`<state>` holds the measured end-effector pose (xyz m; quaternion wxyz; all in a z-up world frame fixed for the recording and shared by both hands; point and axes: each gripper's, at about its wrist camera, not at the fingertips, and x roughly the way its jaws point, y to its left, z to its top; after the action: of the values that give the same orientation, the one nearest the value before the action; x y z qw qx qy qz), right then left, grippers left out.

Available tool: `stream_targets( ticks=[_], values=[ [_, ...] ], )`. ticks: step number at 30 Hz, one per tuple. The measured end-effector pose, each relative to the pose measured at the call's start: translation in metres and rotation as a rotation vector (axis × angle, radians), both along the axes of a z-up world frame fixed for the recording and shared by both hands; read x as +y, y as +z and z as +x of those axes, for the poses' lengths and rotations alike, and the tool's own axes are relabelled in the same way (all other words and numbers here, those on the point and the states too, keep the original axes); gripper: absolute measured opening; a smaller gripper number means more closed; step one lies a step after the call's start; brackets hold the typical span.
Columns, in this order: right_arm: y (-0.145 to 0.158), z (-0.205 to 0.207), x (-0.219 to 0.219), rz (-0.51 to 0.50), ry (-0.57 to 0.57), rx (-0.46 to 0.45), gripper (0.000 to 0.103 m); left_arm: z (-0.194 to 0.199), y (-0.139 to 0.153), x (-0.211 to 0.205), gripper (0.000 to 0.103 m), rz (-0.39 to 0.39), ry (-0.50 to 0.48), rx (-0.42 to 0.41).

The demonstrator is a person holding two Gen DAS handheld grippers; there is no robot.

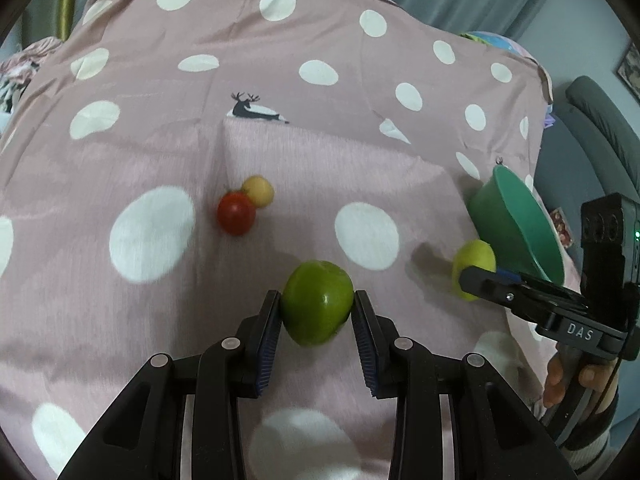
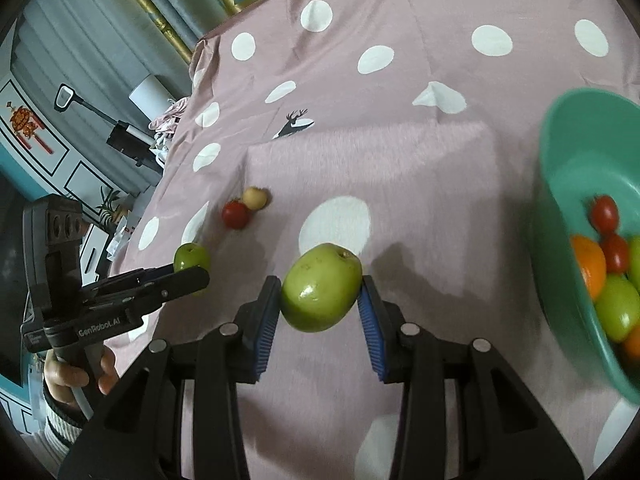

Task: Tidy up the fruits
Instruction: 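Carry both green fruits over the green bowl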

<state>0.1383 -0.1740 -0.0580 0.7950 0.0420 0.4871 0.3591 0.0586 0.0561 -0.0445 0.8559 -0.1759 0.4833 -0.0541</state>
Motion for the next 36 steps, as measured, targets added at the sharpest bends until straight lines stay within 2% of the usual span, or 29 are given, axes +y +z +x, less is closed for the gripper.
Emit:
stream_targets(
  ticks=[10, 17, 36],
  values=[
    [0.010, -0.036, -0.017, 0.023, 0.016, -0.013, 0.039, -0.026, 0.009, -0.016, 0.036, 0.010, 0.004, 0.011],
    [0.017, -0.049, -0.027, 0.049, 0.014, -0.024, 0.039, -0.036, 0.026, -0.032, 0.036, 0.037, -0.015, -0.022],
    [0.043, -0.063, -0.063, 0.118, -0.023, -0.086, 0.039, -0.034, 0.068, -0.074, 0.036, 0.092, -0.080, -0.104]
  ],
)
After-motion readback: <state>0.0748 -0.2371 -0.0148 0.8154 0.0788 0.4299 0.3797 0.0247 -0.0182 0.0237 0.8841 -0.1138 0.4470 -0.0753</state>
